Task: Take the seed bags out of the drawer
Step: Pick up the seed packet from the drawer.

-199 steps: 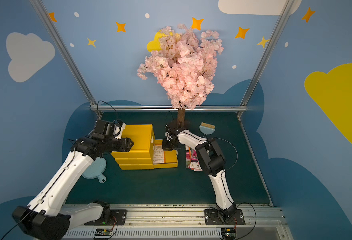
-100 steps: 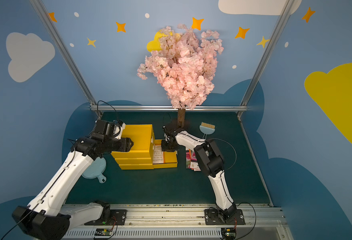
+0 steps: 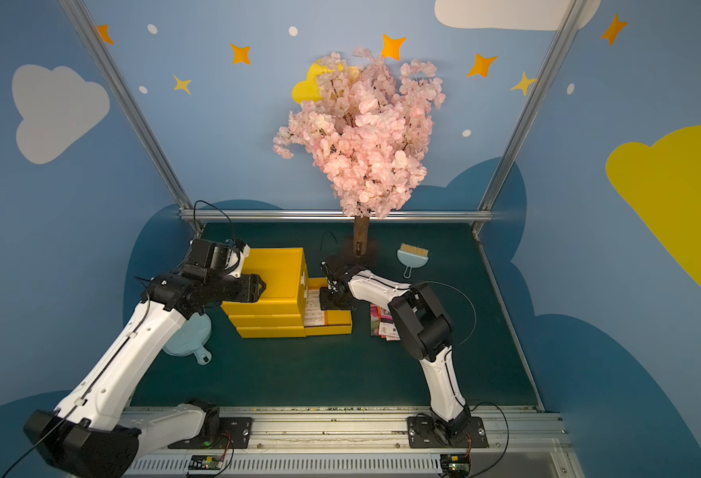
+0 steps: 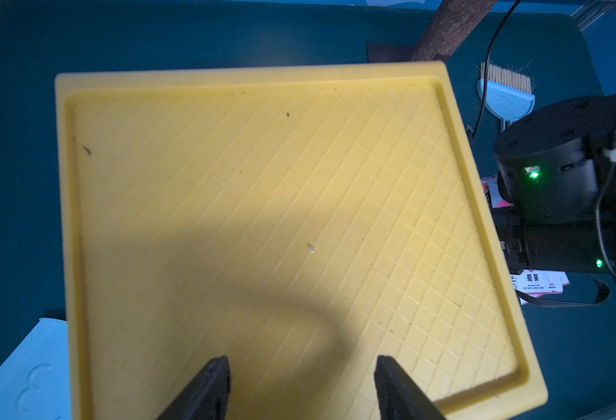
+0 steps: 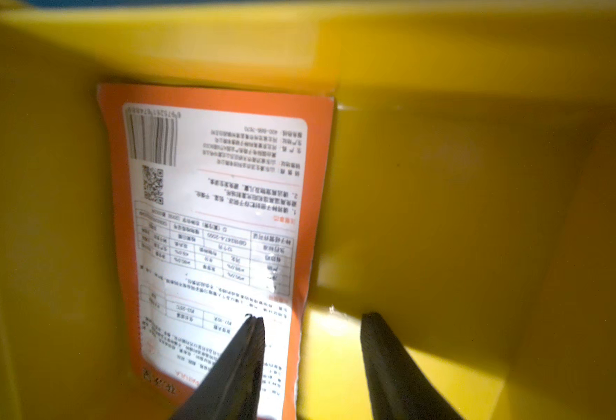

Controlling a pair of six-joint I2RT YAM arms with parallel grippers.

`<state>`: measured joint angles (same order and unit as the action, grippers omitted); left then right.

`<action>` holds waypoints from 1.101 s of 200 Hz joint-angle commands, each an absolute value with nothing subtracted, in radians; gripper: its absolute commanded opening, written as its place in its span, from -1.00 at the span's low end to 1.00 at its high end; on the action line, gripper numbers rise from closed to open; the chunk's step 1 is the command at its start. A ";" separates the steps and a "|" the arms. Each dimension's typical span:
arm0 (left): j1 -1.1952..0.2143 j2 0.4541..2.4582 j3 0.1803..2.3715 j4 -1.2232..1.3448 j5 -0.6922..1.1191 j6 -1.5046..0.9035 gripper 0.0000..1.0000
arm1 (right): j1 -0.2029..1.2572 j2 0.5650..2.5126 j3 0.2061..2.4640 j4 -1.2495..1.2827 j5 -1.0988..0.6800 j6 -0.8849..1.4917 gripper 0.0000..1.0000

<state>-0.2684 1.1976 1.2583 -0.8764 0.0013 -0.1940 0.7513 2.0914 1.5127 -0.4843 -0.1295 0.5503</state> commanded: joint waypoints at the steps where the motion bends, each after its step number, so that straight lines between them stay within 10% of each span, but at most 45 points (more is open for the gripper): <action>1: -0.260 1.214 1.216 -0.966 0.000 -0.202 0.36 | 0.764 2.034 1.497 -0.444 -0.107 0.558 -0.02; 220: -0.255 1.213 1.210 -0.974 -0.006 -0.195 0.36 | 0.766 2.190 1.555 -0.365 -0.251 0.670 -0.41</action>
<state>-0.2665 1.1934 1.2526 -0.8719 0.0010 -0.1932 0.7628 2.1410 1.5368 -0.3889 -0.2016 0.6361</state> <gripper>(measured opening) 0.681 0.310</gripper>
